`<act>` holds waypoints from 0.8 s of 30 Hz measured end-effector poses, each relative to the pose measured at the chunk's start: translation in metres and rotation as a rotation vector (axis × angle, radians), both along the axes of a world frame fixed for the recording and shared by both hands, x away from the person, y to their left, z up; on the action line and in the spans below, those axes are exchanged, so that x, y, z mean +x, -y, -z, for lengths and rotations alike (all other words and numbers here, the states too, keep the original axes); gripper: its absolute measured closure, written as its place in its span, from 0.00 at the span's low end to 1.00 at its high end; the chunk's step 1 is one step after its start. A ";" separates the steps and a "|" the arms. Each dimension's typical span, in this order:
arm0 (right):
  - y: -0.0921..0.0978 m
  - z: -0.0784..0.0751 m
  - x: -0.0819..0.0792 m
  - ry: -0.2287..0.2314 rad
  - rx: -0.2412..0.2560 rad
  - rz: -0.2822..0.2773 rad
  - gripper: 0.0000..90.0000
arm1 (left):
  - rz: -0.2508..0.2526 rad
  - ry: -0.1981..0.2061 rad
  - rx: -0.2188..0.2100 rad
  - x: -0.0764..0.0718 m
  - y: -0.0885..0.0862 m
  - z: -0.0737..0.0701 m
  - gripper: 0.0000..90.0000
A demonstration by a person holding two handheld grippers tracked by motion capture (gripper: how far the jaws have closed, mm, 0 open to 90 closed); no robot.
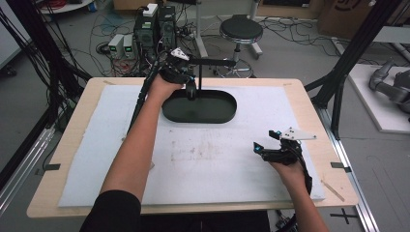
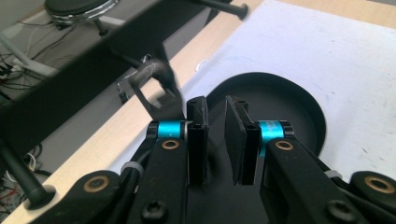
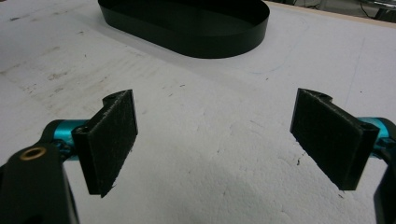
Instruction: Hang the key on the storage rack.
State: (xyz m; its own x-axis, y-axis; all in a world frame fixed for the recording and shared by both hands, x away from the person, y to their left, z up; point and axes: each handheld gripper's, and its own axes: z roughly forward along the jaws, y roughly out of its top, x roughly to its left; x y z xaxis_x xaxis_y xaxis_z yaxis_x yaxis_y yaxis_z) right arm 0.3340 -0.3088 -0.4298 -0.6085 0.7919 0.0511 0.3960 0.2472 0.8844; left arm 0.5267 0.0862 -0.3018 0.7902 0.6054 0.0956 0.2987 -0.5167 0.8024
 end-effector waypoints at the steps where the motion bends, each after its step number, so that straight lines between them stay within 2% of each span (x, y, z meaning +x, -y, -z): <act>1: 0.000 0.000 0.000 0.004 -0.001 0.000 0.17 | 0.002 -0.003 -0.005 -0.002 -0.001 0.000 0.84; 3: 0.000 0.000 -0.001 0.006 -0.002 0.001 0.17 | 0.005 -0.011 -0.016 -0.006 -0.003 0.002 0.79; 5: 0.000 0.000 -0.001 0.005 -0.002 0.001 0.17 | 0.010 -0.041 -0.031 -0.009 -0.006 0.005 0.69; 9: -0.001 0.000 -0.001 0.003 -0.006 -0.005 0.17 | 0.006 -0.055 -0.051 -0.020 -0.016 0.009 0.61; 13: -0.001 0.000 -0.001 0.005 -0.004 -0.004 0.17 | 0.005 -0.058 -0.059 -0.033 -0.028 0.012 0.54; 19: -0.001 0.000 -0.001 0.003 -0.004 -0.001 0.17 | 0.002 -0.044 -0.100 -0.054 -0.048 0.014 0.43; 24: -0.001 0.000 0.000 0.002 -0.004 0.003 0.17 | 0.009 -0.053 -0.140 -0.072 -0.066 0.019 0.36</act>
State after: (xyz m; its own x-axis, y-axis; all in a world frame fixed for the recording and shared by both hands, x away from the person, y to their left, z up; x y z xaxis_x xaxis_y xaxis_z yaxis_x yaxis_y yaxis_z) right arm 0.3339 -0.3078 -0.4298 -0.6062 0.7939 0.0473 0.3953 0.2492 0.8841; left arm 0.4552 0.1517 -0.3209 0.7975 0.6025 -0.0315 0.3384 -0.4034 0.8501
